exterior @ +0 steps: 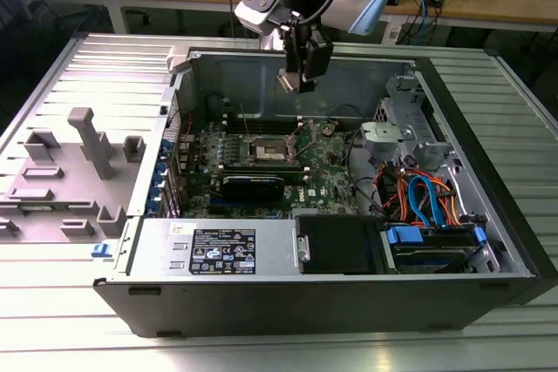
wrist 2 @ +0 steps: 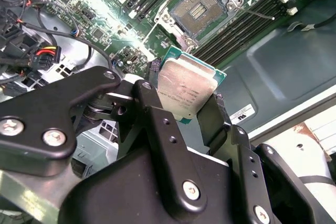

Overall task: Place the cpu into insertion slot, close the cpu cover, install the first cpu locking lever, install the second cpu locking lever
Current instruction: 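Place the cpu into insertion slot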

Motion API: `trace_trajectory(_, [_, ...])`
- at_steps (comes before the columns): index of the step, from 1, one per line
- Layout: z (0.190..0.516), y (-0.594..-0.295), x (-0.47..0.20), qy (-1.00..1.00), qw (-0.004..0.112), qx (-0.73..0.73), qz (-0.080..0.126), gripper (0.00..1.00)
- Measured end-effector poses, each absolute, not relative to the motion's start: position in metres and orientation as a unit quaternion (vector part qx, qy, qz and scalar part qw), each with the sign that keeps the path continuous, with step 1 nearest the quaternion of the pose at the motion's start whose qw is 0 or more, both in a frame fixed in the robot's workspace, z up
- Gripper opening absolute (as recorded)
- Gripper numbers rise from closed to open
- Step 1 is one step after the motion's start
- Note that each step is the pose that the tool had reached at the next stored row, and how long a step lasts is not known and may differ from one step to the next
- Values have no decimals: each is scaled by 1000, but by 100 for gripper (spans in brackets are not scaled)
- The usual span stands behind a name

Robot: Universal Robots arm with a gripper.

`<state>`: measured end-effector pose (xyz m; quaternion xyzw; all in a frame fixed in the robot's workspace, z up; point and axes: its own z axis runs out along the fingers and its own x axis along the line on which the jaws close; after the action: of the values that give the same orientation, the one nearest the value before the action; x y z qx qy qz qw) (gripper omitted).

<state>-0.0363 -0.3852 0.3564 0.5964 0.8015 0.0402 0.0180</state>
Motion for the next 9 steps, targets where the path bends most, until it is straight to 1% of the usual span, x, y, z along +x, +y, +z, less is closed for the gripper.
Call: trace_trajectory(9, [356,-385,-43,793,18,607,40,55])
